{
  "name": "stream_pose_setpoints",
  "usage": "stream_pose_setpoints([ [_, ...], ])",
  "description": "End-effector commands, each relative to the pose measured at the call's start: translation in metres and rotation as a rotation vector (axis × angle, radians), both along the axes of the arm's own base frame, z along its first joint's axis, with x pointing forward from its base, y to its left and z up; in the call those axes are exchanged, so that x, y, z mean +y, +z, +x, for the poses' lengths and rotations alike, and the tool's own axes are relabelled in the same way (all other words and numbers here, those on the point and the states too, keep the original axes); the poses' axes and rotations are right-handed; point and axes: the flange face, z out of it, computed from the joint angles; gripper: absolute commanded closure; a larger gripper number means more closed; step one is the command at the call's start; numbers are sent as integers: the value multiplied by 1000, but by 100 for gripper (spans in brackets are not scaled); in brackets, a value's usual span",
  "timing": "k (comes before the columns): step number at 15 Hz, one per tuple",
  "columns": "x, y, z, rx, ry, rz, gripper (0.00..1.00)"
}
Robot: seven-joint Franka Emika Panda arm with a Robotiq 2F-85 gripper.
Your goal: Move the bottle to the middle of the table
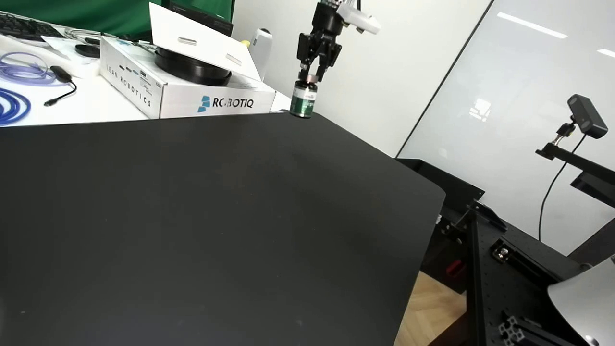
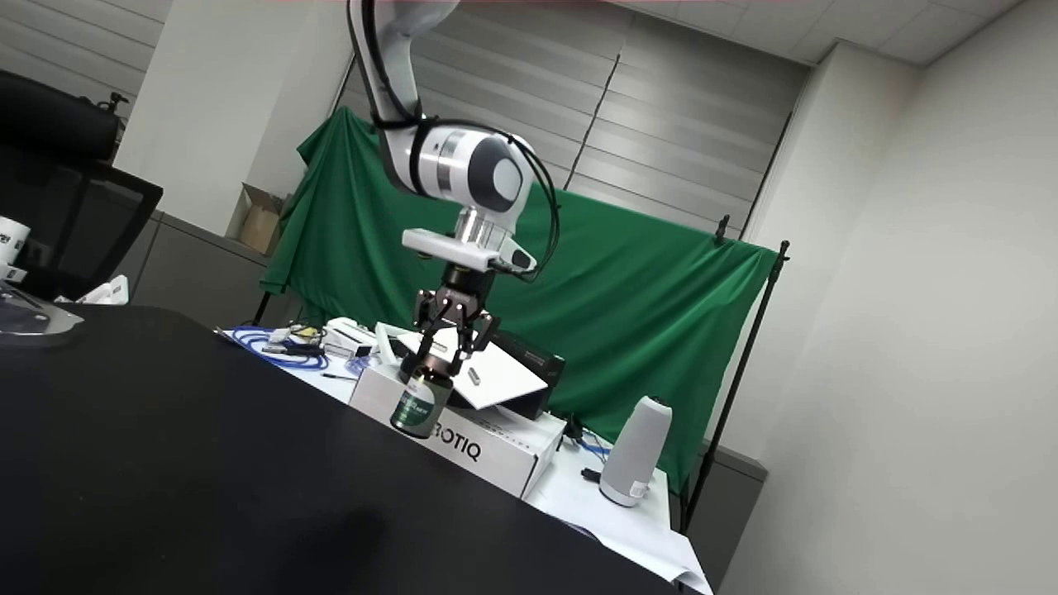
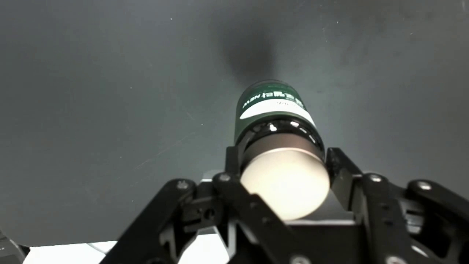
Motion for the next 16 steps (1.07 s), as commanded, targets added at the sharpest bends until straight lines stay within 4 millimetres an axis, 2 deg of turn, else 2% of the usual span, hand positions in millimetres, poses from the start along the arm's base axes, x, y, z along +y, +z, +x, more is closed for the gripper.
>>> stream_pose_setpoints([
  [1,3,58,-38,18,8,-5,64],
  [5,9,100,-78,-6,26,26,64],
  [8,15,111,-112,2,45,57,64],
  [11,22,104,-142,-9,76,90,64],
  [16,33,68,-180,16,125,131,64],
])
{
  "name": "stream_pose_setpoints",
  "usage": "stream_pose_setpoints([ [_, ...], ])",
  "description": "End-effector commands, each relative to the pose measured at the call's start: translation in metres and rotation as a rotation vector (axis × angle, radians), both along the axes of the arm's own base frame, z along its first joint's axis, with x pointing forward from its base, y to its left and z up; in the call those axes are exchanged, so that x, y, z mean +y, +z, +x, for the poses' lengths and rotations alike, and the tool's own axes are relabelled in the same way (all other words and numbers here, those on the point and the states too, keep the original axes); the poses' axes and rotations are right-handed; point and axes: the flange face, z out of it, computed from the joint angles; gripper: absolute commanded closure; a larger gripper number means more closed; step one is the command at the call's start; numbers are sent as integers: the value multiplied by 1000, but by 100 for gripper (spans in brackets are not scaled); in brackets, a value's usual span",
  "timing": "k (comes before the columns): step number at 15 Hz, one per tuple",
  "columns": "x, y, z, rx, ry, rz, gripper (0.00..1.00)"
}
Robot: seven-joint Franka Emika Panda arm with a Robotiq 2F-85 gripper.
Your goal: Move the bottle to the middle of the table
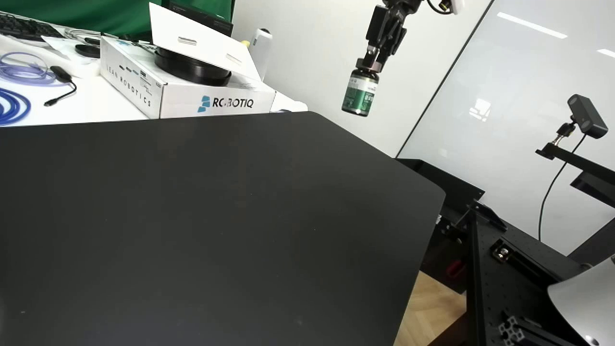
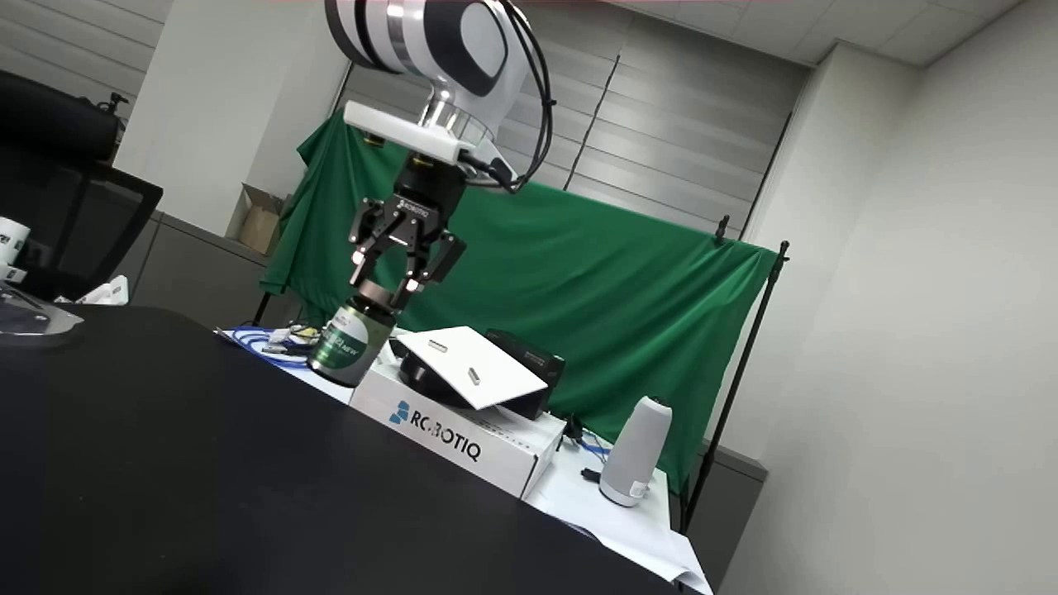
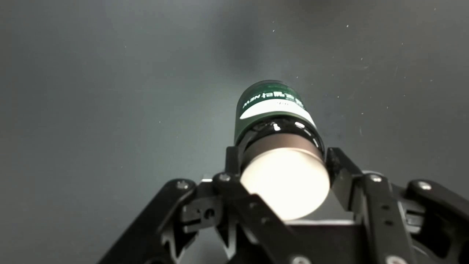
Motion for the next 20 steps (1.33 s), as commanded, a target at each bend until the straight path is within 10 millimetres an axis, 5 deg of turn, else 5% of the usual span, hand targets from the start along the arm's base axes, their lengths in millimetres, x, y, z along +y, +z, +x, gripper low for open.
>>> stream_pose_setpoints([
  [1,8,-21,-32,0,27,21,64],
  [10,13,-93,-63,-22,90,-66,64],
  [20,10,-164,-62,-51,84,-131,64],
])
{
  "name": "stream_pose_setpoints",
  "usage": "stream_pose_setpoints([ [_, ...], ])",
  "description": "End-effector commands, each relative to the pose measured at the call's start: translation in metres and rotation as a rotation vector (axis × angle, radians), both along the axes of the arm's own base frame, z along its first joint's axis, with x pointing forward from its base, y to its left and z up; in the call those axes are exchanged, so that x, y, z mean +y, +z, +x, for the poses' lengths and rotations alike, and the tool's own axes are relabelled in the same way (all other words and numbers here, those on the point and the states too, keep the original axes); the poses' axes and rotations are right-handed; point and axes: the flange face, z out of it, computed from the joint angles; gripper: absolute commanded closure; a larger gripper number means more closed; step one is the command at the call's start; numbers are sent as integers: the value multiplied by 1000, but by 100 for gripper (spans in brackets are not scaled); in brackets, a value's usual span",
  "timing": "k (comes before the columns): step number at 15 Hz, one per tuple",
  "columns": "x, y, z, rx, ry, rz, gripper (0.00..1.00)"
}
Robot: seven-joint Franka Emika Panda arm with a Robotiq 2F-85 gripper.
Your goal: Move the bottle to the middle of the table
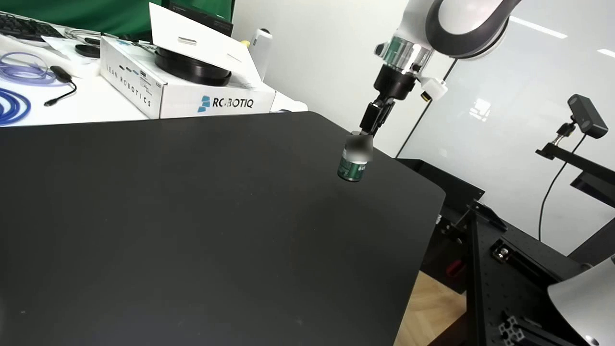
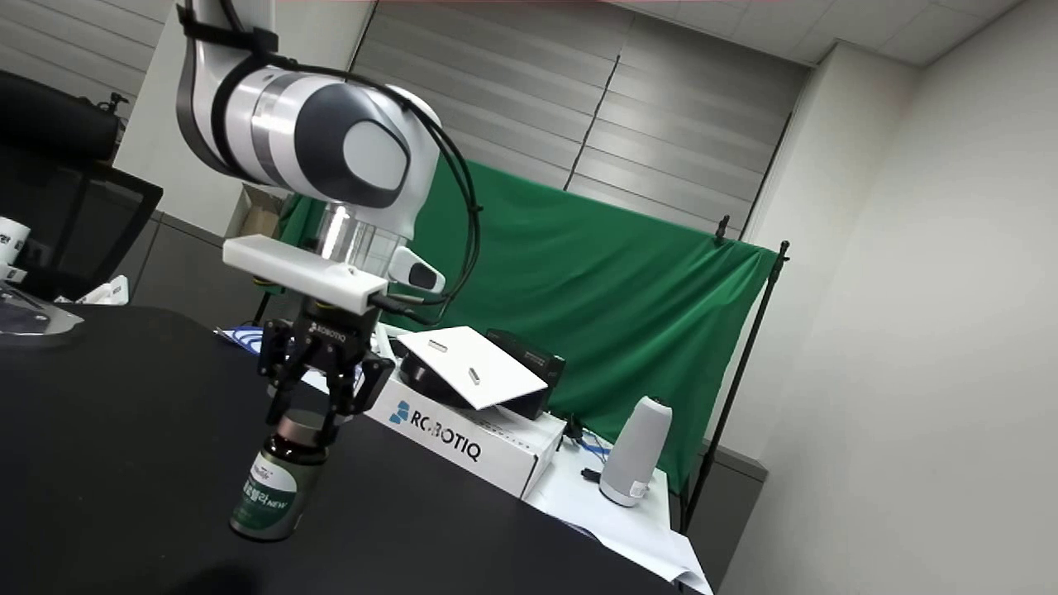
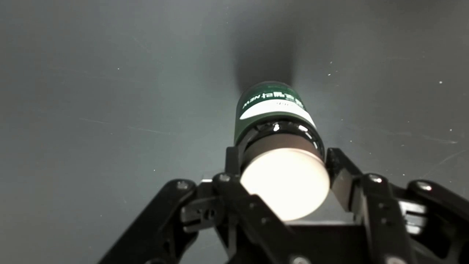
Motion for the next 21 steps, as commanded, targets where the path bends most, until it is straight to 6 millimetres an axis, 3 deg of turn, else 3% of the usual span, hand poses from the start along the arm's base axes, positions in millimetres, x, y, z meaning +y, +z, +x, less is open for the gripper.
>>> stream_pose_setpoints([
  [1,-1,-21,0,-3,-49,-23,64],
  [6,-2,-46,-3,-25,-83,-54,64],
  [13,0,-53,-3,-44,-139,-73,64],
  [14,0,-53,-3,-36,-144,-82,35],
  [15,0,-53,-3,-27,-142,-87,14],
  [17,2,-47,0,13,-145,-88,2],
  [21,6,-7,19,88,-151,-69,0],
])
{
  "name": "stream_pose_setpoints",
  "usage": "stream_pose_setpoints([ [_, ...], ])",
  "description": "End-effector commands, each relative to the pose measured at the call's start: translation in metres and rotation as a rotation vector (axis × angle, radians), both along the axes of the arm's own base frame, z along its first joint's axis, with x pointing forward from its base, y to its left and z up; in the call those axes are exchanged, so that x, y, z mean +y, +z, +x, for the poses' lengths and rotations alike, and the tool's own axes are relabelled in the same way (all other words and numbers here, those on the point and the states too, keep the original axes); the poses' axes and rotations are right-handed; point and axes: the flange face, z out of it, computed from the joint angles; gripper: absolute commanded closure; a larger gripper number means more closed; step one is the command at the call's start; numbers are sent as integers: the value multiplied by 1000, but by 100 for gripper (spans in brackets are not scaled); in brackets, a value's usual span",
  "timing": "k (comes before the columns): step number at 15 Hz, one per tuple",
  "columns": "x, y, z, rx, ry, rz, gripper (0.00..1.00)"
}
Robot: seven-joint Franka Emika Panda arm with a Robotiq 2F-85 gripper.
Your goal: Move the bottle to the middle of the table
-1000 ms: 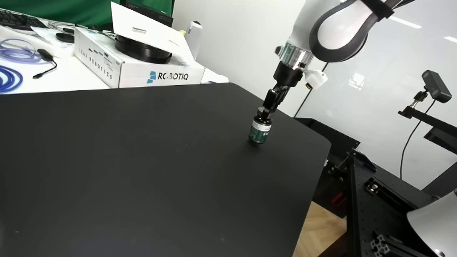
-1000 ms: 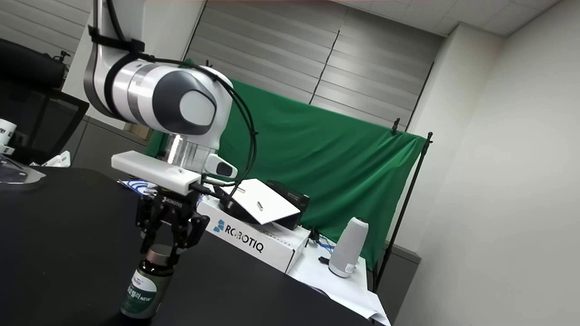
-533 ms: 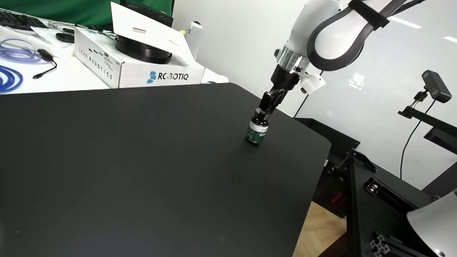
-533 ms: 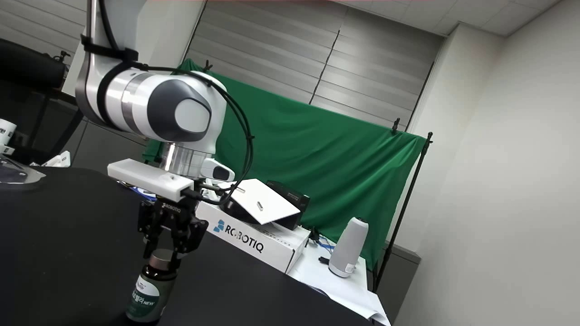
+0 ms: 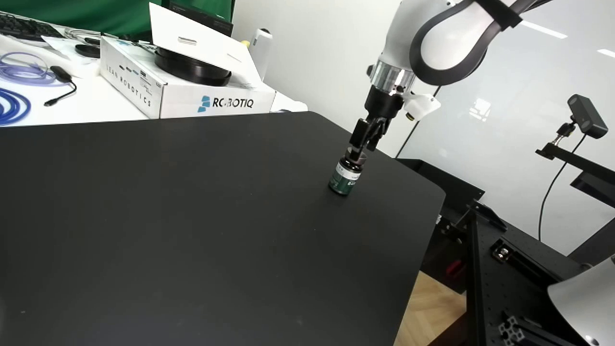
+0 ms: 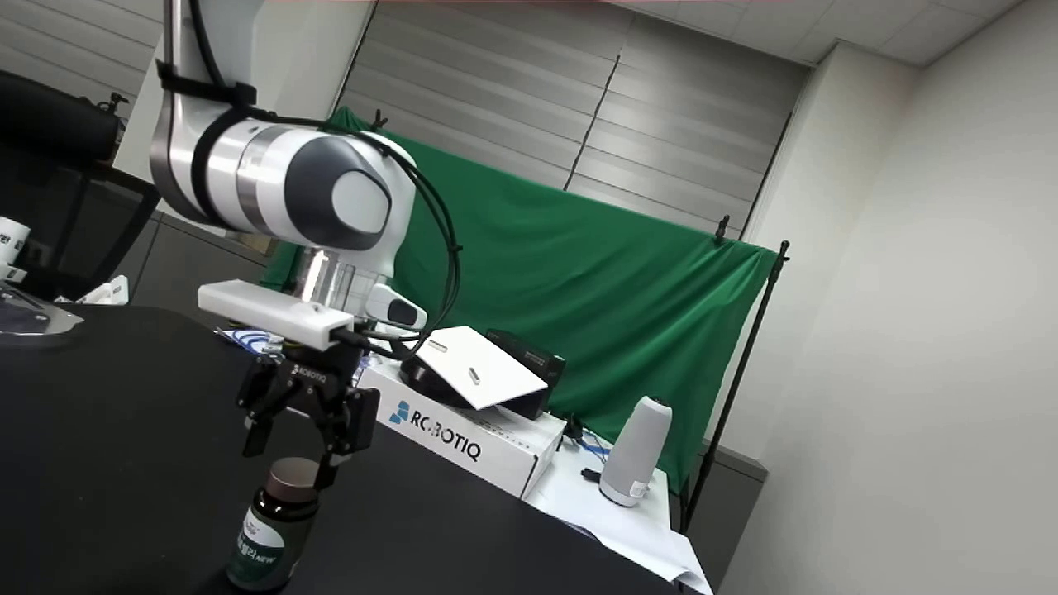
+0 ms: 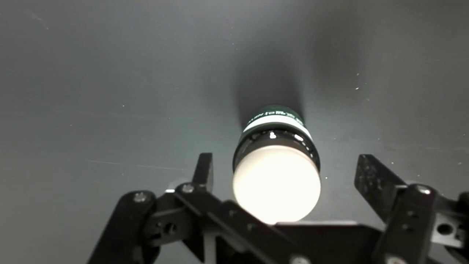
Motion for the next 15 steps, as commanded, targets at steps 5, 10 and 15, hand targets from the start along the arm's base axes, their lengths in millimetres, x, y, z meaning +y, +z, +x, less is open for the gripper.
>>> stream_pose_setpoints([
  [5,-2,116,43,82,-45,18,0],
  [10,-5,147,43,128,-36,25,0],
  [15,-4,152,42,139,-33,31,0],
])
